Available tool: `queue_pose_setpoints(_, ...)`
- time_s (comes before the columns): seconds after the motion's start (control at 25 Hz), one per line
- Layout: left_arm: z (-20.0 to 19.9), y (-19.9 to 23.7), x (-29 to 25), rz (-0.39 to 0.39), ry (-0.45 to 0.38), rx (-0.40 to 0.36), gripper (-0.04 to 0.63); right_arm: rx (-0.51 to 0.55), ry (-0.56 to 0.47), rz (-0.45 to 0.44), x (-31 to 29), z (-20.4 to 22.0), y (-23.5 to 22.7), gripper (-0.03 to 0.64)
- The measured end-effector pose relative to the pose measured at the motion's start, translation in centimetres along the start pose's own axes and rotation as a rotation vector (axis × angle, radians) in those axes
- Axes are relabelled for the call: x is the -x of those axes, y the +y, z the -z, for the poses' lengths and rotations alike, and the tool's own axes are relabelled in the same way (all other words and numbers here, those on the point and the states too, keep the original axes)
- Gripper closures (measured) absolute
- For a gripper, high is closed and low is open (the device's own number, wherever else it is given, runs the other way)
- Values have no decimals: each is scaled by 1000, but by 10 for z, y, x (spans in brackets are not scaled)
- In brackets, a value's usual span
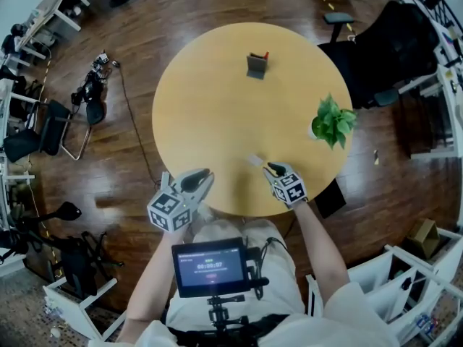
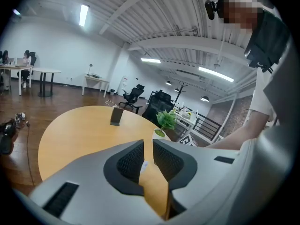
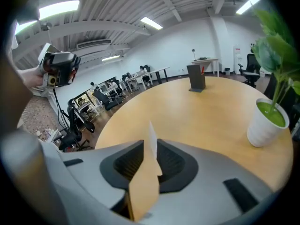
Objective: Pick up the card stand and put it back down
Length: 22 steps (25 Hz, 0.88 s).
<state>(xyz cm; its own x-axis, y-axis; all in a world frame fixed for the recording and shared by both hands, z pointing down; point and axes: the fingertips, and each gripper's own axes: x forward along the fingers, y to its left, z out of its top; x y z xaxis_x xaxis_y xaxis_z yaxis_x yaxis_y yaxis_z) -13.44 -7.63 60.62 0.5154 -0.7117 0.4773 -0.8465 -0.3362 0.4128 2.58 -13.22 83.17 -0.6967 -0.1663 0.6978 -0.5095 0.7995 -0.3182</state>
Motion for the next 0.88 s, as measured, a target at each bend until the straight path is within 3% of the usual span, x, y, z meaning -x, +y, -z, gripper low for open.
queue_pose_setpoints(0.32,3,0,1,-6,22,2,537,-2,66,-23,-26,26,-10,509)
queue_pose_setpoints(0.88,10,3,-8,-10,61,15,537,8,78,-36,-63,28,-19,509)
